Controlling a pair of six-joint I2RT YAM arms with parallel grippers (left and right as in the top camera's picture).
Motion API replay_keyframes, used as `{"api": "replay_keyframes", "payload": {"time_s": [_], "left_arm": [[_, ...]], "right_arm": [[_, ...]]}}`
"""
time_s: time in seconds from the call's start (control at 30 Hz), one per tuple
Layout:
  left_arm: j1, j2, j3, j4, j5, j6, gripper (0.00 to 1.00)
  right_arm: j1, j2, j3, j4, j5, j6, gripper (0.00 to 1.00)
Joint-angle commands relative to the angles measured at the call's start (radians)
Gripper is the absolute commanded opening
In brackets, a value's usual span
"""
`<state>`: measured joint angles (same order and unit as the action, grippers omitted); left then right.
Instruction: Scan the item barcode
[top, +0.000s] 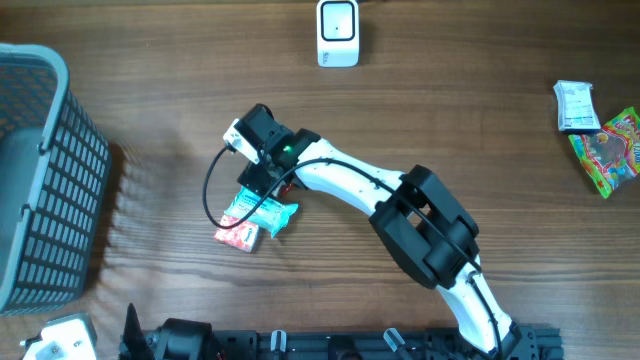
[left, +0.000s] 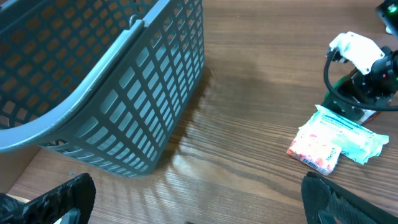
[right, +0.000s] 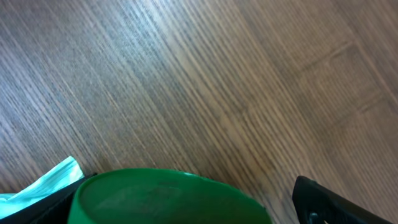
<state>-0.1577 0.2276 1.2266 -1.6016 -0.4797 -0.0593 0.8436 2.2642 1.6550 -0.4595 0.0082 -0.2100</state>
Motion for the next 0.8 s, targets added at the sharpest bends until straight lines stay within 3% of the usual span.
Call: {"api": "replay_keyframes", "payload": {"time_s": [0.0,0.2,0.4,0.53,0.77], "left_arm": [[0.003,-0.011,-0.002,0.002,0.008,-0.009,1.00],[0.003,-0.011,-0.002,0.002,0.008,-0.009,1.00],[0.003,-0.011,-0.002,0.002,0.008,-0.009,1.00],[0.003,-0.011,-0.002,0.002,0.008,-0.009,1.00],[0.003,-0.011,-0.002,0.002,0.008,-0.009,1.00]], "right_arm": [[0.006,0.025,0.028,-0.034,-0.002,0.027,0.93],[0.006,0.025,0.172,-0.089,0.002,0.026,0.75],[0.005,0.024,0.239,-0.144,0.002,0.026,0.68],[-0.004,0.024,0.239,-0.245,0.015,0.084,0.87],[-0.003,0.028,0.239,-0.343,-0.040,0.139,0.90]]}}
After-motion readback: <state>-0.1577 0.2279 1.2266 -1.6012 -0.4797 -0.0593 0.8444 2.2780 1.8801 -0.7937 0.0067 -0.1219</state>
